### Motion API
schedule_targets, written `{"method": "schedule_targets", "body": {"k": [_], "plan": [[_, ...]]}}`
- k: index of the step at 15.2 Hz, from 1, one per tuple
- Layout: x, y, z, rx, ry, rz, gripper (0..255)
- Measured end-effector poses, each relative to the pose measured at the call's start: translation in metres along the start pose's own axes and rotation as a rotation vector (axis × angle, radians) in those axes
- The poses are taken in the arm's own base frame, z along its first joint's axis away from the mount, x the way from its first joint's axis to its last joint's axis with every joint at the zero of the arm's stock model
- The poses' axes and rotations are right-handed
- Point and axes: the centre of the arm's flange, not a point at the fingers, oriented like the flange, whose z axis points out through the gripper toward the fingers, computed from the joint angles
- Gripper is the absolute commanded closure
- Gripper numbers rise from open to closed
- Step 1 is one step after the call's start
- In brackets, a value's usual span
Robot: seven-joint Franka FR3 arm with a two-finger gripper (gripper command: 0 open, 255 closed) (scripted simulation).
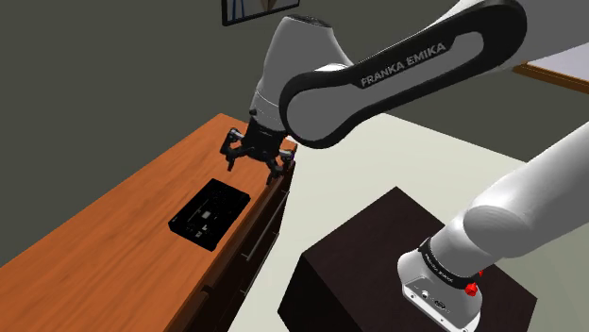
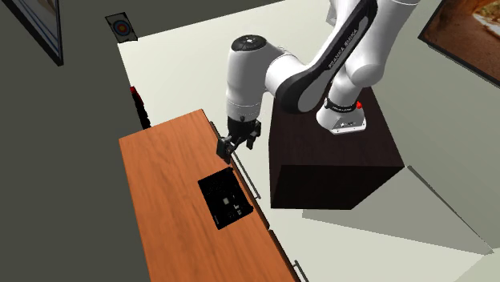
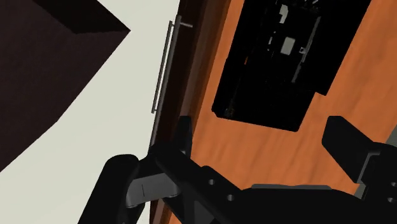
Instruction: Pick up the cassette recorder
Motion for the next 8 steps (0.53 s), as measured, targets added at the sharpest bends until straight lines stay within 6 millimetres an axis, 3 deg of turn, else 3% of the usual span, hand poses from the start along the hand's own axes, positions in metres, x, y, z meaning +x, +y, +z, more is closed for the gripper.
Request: {"method": "schedule_targets", "body": {"k": [8], "plan": [[0.005, -0.075, 0.067, 0.039, 0.019, 0.216, 0]]}}
